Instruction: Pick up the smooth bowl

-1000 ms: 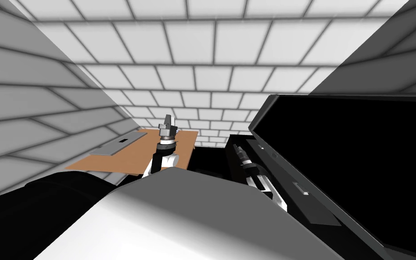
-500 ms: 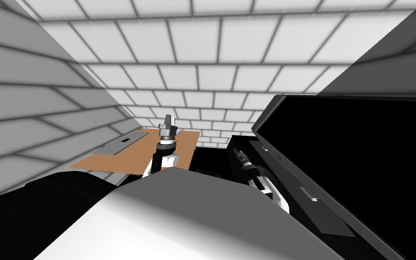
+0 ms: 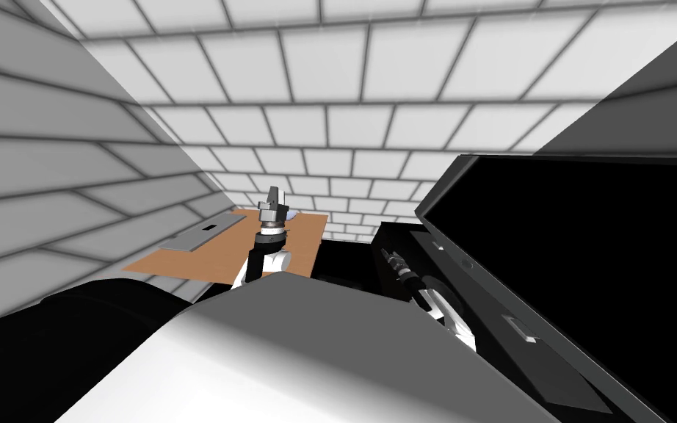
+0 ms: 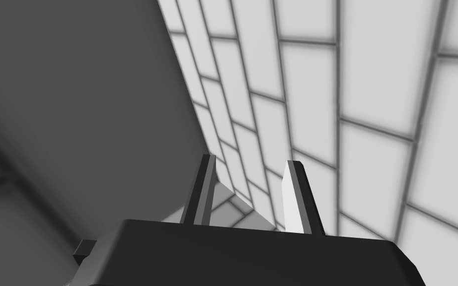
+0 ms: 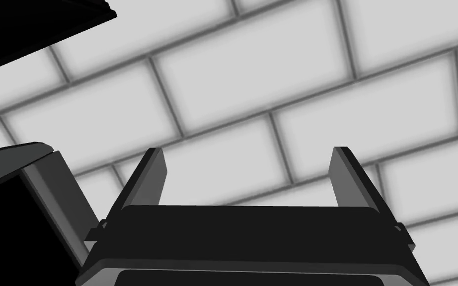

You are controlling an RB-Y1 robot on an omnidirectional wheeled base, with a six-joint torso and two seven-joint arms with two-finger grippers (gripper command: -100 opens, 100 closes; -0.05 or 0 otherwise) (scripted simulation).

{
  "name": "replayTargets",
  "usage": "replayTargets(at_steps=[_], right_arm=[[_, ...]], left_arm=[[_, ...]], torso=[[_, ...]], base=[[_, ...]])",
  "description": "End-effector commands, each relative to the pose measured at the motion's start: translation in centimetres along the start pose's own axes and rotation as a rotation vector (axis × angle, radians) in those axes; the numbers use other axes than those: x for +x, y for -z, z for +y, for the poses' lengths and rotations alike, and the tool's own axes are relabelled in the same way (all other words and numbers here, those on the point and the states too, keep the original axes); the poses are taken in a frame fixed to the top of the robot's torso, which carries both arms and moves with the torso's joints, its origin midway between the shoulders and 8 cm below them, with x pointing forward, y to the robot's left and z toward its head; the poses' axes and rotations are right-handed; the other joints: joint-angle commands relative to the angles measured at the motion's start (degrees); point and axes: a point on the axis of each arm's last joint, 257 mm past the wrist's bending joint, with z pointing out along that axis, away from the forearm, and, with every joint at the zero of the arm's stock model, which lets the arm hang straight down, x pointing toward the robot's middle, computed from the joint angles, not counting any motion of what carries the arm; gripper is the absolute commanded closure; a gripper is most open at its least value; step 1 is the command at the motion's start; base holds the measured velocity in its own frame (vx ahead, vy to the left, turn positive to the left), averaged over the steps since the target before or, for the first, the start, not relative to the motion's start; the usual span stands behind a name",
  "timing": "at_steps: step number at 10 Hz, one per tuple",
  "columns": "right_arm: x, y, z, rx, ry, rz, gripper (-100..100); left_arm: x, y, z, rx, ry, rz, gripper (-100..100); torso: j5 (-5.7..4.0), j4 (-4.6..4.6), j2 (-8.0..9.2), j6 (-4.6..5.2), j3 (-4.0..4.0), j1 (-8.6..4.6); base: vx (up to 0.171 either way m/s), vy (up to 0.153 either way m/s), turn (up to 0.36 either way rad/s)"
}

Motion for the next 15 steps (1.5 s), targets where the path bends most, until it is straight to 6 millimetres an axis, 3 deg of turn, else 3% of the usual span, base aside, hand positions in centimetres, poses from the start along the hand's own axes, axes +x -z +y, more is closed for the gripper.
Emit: replayTargets(at_steps=[1, 2, 5, 6, 8, 9, 10, 11, 13, 15], right_arm=[[1.7, 0.5, -1.9, 0.033, 0.025, 0.040, -100], [2.0, 0.6, -2.1, 0.038, 0.024, 0.046, -100], [5.6, 2.0, -6.6, 0.117, 0.136, 0.162, -100], [6.3, 2.4, -7.3, 0.131, 0.133, 0.178, -100], [9.3, 4.8, -12.1, 0.210, 0.236, 0.293, -100], [9.9, 5.2, -12.6, 0.221, 0.238, 0.307, -100], [11.0, 6.6, -14.9, 0.256, 0.290, 0.361, -100], [11.3, 6.9, -15.2, 0.263, 0.289, 0.370, -100], [12.8, 9.8, -19.3, 0.325, 0.385, 0.467, -100], [13.9, 11.9, -21.7, 0.364, 0.430, 0.529, -100]], left_arm=[[0.0, 0.0, 0.0, 0.000, 0.000, 0.000, 0], [0.0, 0.0, 0.0, 0.000, 0.000, 0.000, 0], [0.0, 0.0, 0.0, 0.000, 0.000, 0.000, 0], [0.0, 0.0, 0.0, 0.000, 0.000, 0.000, 0], [0.0, 0.0, 0.0, 0.000, 0.000, 0.000, 0], [0.0, 0.0, 0.0, 0.000, 0.000, 0.000, 0], [0.0, 0.0, 0.0, 0.000, 0.000, 0.000, 0], [0.0, 0.0, 0.0, 0.000, 0.000, 0.000, 0], [0.0, 0.0, 0.0, 0.000, 0.000, 0.000, 0], [0.0, 0.0, 0.0, 0.000, 0.000, 0.000, 0]], torso=[[0.00, 0.00, 0.00, 0.00, 0.00, 0.00], [-0.01, 0.00, 0.02, 0.01, 0.01, -0.05], [-0.02, 0.01, 0.06, 0.02, 0.03, -0.11], [-0.01, 0.01, 0.02, 0.00, 0.01, -0.05], [-0.02, 0.00, -0.01, 0.01, -0.01, -0.09], [-0.01, -0.02, -0.05, 0.01, -0.03, -0.06], [0.00, 0.00, -0.01, 0.02, -0.01, -0.07], [-0.01, 0.00, 0.01, 0.01, 0.00, -0.08], [-0.02, 0.01, 0.07, 0.01, 0.03, -0.14], [-0.02, 0.00, 0.02, 0.02, 0.01, -0.13]], base=[[0.040, 0.042, 0.029], [0.016, 0.012, -0.005], [0.033, 0.037, 0.048], [0.040, 0.043, 0.028], [0.060, 0.040, 0.075], [0.046, 0.041, 0.021], [0.043, 0.040, 0.044], [0.030, 0.024, 0.021], [0.039, 0.025, 0.070], [0.045, 0.020, 0.022]])
